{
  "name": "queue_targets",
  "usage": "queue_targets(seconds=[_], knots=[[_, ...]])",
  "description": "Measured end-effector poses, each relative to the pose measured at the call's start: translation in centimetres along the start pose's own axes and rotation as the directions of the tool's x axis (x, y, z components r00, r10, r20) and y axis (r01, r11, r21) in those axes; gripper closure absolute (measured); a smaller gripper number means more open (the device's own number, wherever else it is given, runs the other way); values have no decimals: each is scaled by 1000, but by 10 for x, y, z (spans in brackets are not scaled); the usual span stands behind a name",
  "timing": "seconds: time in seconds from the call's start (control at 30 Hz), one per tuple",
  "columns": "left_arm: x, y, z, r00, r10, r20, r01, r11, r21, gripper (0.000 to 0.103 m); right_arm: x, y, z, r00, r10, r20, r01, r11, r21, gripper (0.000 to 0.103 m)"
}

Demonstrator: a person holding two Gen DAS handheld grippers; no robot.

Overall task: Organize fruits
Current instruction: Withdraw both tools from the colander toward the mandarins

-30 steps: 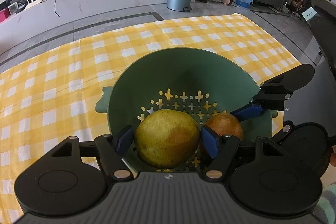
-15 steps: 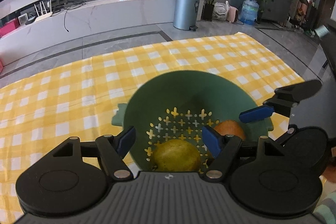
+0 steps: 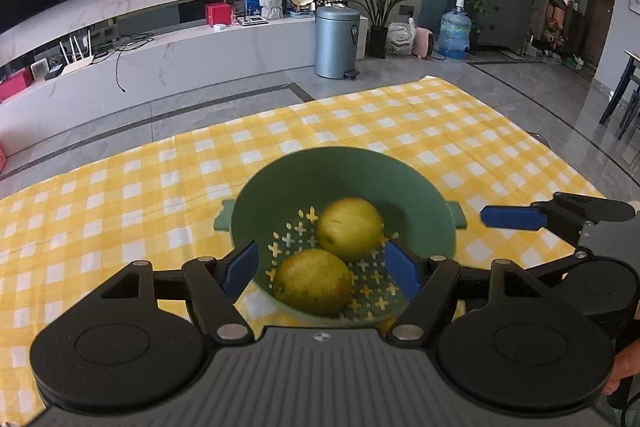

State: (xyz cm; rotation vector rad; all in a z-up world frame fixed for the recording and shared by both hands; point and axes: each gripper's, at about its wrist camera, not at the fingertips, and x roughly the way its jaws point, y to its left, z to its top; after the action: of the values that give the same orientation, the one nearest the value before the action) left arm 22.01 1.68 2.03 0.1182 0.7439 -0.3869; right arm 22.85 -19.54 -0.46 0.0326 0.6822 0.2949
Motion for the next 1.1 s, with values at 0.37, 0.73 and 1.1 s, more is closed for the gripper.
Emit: queue_targets(seconds=[0.37,0.73,1.1], knots=[[-33,-18,-21,999,-17,43,16,999,30,18,-42,-3,-51,989,-32,146,30,999,20,19],[-12,-19,-60,993,-47,-107,55,996,73,24,-42,1,-79,998,51,29,-52,998,25,34],[23,-10,-81,989,-32,-145,42,997,67,24,-13,15,-89,991,42,-129,-49,998,-48,45]])
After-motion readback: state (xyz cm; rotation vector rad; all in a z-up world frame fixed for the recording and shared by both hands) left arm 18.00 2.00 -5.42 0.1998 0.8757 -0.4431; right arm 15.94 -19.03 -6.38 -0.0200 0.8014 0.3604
